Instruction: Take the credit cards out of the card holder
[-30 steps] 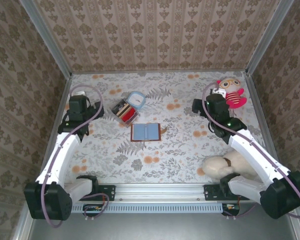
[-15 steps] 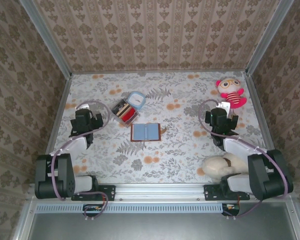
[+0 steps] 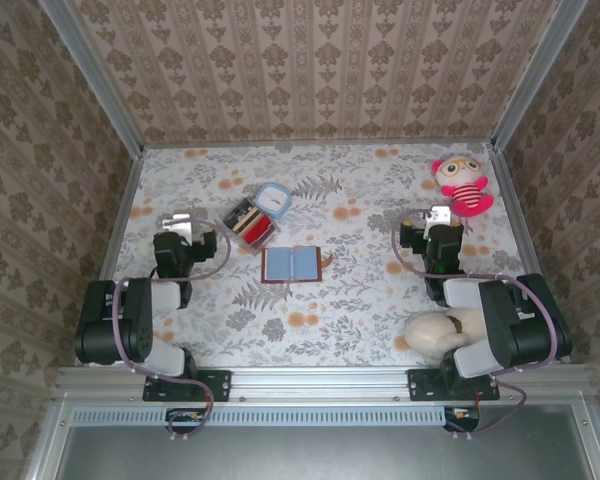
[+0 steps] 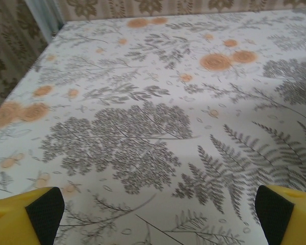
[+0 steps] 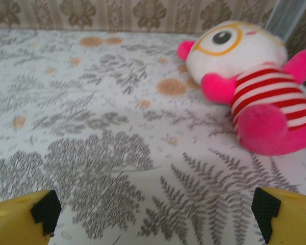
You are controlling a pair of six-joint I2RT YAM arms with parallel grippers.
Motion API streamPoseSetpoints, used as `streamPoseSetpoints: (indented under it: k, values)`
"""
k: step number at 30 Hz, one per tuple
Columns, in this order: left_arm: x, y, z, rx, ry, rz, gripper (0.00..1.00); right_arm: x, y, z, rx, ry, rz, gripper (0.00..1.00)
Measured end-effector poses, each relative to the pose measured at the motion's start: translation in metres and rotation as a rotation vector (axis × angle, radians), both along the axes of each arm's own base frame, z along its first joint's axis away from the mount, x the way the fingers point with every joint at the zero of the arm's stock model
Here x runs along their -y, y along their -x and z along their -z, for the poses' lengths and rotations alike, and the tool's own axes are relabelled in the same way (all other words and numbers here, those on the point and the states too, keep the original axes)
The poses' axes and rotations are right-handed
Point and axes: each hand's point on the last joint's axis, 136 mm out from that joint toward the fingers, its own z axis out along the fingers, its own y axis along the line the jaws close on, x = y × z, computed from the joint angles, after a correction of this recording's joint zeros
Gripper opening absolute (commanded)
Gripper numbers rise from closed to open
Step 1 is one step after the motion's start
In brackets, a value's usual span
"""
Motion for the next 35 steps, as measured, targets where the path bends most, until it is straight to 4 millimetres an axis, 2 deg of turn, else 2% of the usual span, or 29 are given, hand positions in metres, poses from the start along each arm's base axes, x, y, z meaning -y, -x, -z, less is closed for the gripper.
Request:
streamPoseSetpoints:
  k: [8, 17, 35]
  values:
    - [0.004, -0.004, -0.001, 0.029, -0.001, 0.024, 1.0, -0.005, -0.005, 0.005, 0.023, -0.018, -0.044, 1.0]
    - [-0.001, -0.014, -0.011, 0.046, -0.022, -0.019, 1.0, 0.006, -0.009, 0.0, 0.035, -0.041, -0.015, 1.0]
    - [0.0, -0.014, -0.004, 0.008, -0.031, -0.017, 1.0, 0.005, -0.011, -0.001, 0.038, -0.053, -0.018, 1.0]
